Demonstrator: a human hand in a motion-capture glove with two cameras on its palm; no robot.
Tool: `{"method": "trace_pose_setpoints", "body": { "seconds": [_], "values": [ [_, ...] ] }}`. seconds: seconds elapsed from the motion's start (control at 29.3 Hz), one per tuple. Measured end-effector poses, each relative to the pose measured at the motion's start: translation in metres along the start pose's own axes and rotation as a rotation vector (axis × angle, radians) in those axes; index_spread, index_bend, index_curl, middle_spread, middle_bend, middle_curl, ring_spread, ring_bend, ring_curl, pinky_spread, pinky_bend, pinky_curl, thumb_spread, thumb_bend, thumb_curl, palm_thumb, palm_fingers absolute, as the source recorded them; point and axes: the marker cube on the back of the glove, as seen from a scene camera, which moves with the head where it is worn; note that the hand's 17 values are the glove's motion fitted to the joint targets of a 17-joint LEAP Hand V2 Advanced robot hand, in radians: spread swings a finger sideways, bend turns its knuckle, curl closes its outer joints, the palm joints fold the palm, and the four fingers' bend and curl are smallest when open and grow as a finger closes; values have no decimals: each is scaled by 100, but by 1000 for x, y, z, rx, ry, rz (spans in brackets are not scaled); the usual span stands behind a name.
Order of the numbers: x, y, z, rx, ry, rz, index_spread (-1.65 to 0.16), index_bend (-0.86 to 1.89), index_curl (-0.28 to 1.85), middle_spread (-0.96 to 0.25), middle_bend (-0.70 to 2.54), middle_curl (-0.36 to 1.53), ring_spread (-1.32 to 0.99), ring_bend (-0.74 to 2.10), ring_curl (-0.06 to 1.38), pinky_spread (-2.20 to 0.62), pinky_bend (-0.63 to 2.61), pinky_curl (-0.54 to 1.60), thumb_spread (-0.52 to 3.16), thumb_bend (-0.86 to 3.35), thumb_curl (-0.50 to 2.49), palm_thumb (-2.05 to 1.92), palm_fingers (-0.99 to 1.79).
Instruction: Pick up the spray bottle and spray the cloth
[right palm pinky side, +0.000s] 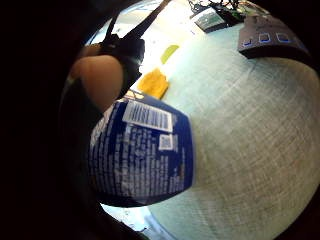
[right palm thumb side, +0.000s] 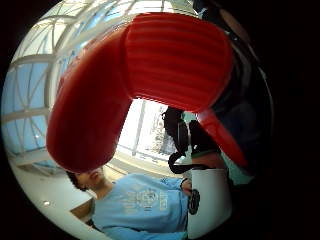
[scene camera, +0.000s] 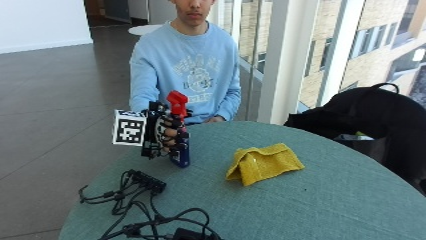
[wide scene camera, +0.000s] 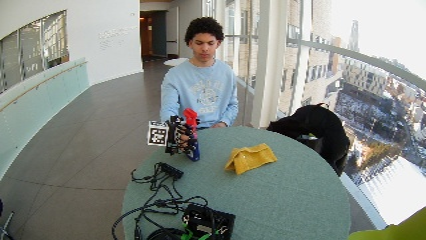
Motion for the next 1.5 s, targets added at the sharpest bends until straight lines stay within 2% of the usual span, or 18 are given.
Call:
{"method": "trace_pose_setpoints", "body": {
  "seconds": [0.07,0.2,0.38,0.55,0.96,1.3,1.5],
  "values": [
    [2,-2,2,40,-8,-54,-39,8,17,-9,36,40,1,40,32,25,36,36,99,0,41,82,63],
    [5,-1,3,91,-13,-110,-38,11,17,-11,44,42,-4,48,33,24,29,33,96,3,45,91,86],
    [-1,-6,3,162,9,-8,-35,16,22,-12,39,42,-7,48,35,19,31,35,88,2,49,96,98],
    [-7,-8,2,157,45,10,-32,17,26,-12,36,43,-8,47,36,16,29,35,80,0,53,100,105],
    [-67,-54,11,-129,182,26,-29,15,31,-12,33,45,-8,45,38,11,29,36,66,-2,59,104,112],
    [-78,-86,39,-460,363,211,-27,14,33,-11,33,47,-8,46,39,9,30,37,61,-3,62,103,114],
    [-69,-90,56,-535,423,254,-26,14,34,-11,33,47,-7,47,39,9,30,37,59,-3,64,102,114]
  ]
}}
